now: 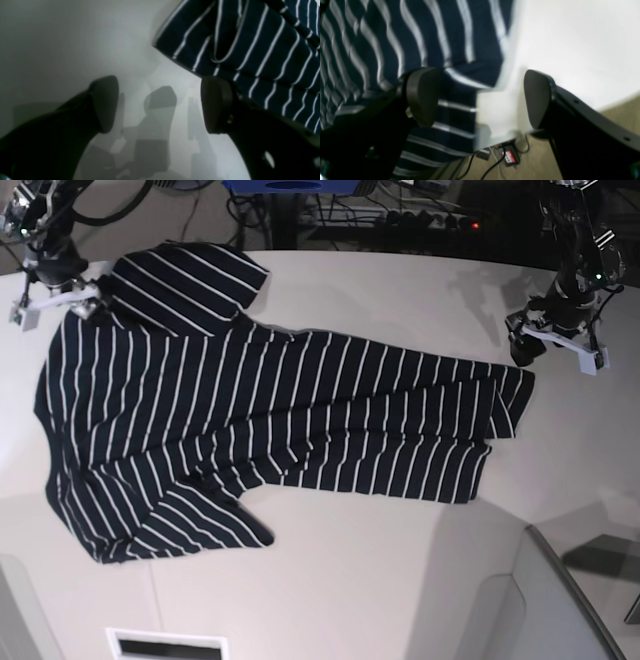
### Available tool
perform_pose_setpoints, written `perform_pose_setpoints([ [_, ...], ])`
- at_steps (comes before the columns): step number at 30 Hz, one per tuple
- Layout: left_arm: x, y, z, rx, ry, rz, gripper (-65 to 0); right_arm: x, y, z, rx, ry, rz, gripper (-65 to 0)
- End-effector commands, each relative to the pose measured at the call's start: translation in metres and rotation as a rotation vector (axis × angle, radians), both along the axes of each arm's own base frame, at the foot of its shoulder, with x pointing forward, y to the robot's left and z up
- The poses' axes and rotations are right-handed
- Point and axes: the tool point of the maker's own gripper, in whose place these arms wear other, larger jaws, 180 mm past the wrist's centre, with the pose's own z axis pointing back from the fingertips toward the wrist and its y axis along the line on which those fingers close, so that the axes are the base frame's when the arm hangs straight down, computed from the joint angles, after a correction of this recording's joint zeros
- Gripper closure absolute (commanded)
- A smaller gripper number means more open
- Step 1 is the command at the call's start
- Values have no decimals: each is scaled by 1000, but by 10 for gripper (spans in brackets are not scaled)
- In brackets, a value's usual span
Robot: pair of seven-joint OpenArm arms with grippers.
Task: Layout the t-shirt on the table in an organized manner, then fold the t-shirt properly
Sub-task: 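Open both grippers and raise them off the shirt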
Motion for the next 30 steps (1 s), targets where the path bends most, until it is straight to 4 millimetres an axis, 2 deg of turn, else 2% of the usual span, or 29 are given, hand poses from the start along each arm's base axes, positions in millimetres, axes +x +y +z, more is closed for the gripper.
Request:
perform_pose_setpoints([
  [1, 7, 8, 11, 26, -37, -5, -474, 4, 1, 7, 1, -35, 21, -480],
  [5, 7, 9, 12, 28, -35, -6, -448, -8, 17, -5, 52, 28, 53, -480],
  [7, 7, 9, 12, 28, -35, -6, -444, -9, 18, -7, 58, 38, 56, -480],
  [9, 7, 9, 12, 30, -36, -7, -441, -9, 29, -9, 68, 45, 92, -480],
  [15, 7, 9, 12, 30, -36, -7, -441, -15, 79, -18, 126, 77, 231, -476],
  [18, 7, 9, 12, 30, -35, -7, -441, -16, 97, -19, 148, 84, 274, -410],
  [21, 5, 10, 11, 31, -32, -7, -441, -16, 95, -19, 145, 83, 273, -350],
  [28, 5, 10, 11, 31, -30, -7, -441, -21, 74, -19, 124, 88, 211, -315],
  [29, 5, 10, 11, 31, -30, -7, -441, -21, 74, -19, 124, 88, 211, -267],
  [30, 5, 10, 11, 31, -32, -7, -441, -21, 73, -19, 123, 89, 212, -188],
])
